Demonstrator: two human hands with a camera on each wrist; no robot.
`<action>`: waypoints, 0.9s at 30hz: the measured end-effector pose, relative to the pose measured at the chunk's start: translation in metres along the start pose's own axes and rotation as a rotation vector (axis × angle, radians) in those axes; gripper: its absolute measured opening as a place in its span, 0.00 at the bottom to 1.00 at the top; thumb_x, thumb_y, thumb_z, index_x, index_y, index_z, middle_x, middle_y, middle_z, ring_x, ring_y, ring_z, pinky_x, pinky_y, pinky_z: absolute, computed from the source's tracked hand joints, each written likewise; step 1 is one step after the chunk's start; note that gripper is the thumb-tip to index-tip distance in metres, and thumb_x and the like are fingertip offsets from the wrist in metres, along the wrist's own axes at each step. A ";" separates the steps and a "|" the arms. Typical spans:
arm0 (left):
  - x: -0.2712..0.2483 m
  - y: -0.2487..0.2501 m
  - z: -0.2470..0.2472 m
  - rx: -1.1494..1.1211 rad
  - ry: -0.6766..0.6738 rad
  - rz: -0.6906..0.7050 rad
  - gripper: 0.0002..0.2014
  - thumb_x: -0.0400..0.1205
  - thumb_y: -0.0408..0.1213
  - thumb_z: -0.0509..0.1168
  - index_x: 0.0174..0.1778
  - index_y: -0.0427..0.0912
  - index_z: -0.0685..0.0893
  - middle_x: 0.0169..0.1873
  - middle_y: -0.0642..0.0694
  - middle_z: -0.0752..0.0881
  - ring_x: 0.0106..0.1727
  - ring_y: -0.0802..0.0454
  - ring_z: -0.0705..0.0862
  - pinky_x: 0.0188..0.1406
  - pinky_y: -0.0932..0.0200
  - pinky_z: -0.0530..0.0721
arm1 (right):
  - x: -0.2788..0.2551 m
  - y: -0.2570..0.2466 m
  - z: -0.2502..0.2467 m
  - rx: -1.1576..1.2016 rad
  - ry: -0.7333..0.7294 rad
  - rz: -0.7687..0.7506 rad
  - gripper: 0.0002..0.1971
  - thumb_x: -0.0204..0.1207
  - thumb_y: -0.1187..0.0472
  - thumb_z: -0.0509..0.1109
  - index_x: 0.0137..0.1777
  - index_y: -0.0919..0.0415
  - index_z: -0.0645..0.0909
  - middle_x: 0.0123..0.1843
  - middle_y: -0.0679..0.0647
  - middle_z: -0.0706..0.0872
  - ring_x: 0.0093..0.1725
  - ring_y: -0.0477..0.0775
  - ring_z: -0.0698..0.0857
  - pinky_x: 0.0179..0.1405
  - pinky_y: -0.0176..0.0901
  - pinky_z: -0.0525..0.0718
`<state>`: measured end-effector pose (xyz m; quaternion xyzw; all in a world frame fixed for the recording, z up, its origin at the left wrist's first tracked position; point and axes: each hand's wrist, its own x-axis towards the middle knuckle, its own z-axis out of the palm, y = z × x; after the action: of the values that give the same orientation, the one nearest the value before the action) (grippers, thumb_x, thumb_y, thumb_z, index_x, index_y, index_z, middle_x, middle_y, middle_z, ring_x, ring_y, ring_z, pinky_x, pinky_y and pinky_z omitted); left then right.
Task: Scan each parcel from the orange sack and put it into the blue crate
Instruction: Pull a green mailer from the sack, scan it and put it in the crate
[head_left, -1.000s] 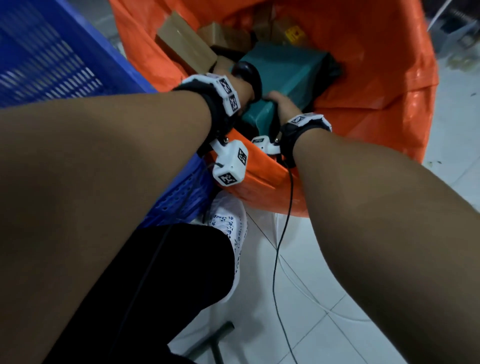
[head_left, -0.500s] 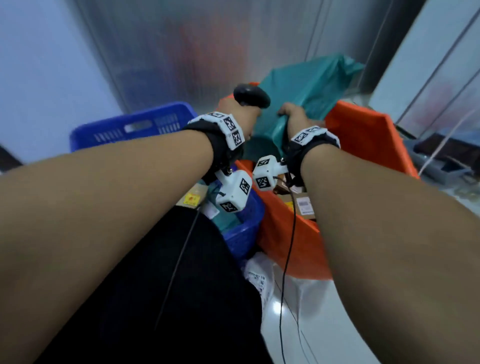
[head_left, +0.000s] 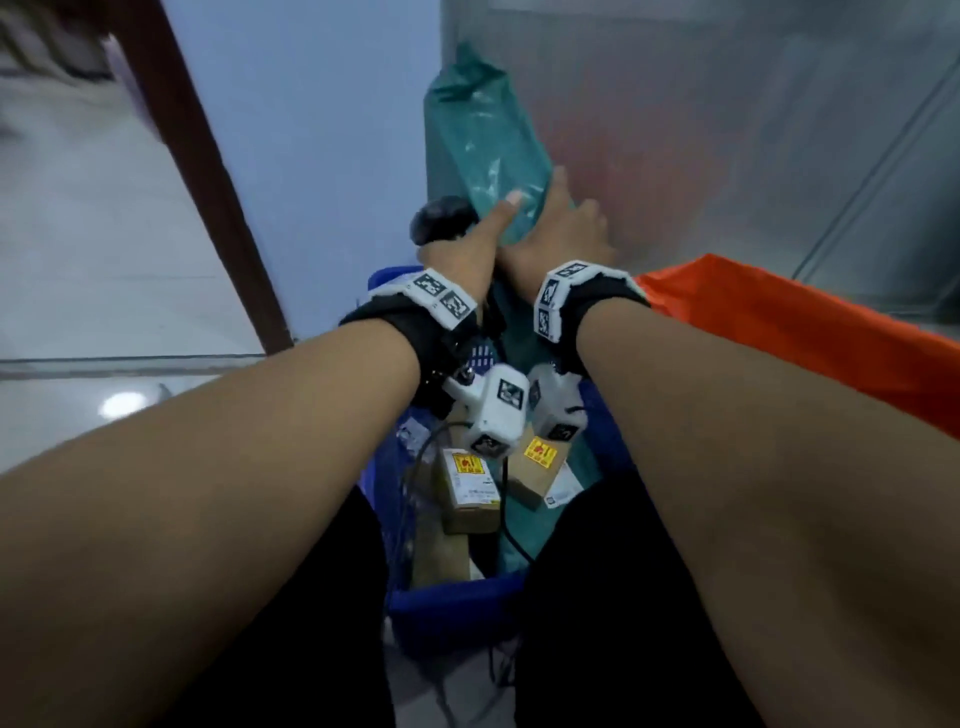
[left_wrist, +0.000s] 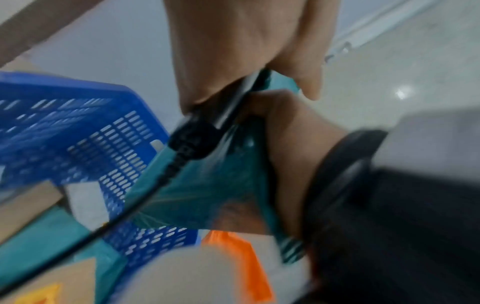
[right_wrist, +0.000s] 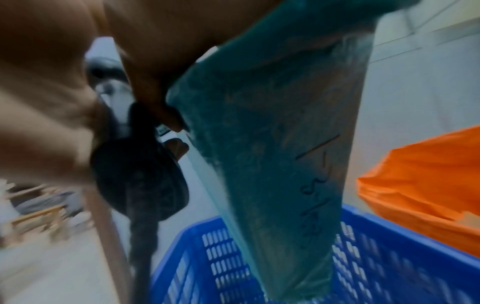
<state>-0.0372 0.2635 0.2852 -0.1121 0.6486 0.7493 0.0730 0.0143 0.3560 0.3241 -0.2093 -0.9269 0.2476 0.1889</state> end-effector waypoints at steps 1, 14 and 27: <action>0.011 -0.002 -0.009 -0.026 -0.025 -0.058 0.66 0.33 0.76 0.82 0.67 0.40 0.86 0.55 0.39 0.93 0.49 0.37 0.94 0.56 0.40 0.90 | -0.003 -0.006 0.008 -0.062 -0.015 -0.026 0.52 0.68 0.29 0.65 0.88 0.47 0.47 0.75 0.62 0.71 0.74 0.66 0.72 0.67 0.65 0.75; -0.001 0.023 -0.041 0.118 0.092 -0.080 0.38 0.52 0.74 0.78 0.41 0.43 0.85 0.39 0.42 0.90 0.44 0.37 0.92 0.54 0.41 0.90 | -0.009 -0.018 0.042 -0.491 0.062 -0.343 0.62 0.60 0.33 0.78 0.87 0.53 0.46 0.69 0.66 0.74 0.66 0.67 0.75 0.59 0.64 0.74; 0.038 0.022 -0.073 0.056 -0.121 -0.141 0.28 0.79 0.67 0.60 0.63 0.50 0.85 0.67 0.47 0.85 0.72 0.40 0.83 0.79 0.44 0.76 | -0.030 -0.039 0.058 -0.816 0.247 -0.886 0.27 0.81 0.56 0.52 0.77 0.62 0.77 0.54 0.66 0.87 0.49 0.64 0.85 0.49 0.56 0.82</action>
<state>-0.0741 0.1869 0.2870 -0.1097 0.6541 0.7293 0.1678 0.0020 0.2890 0.2910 0.1134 -0.9171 -0.2553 0.2844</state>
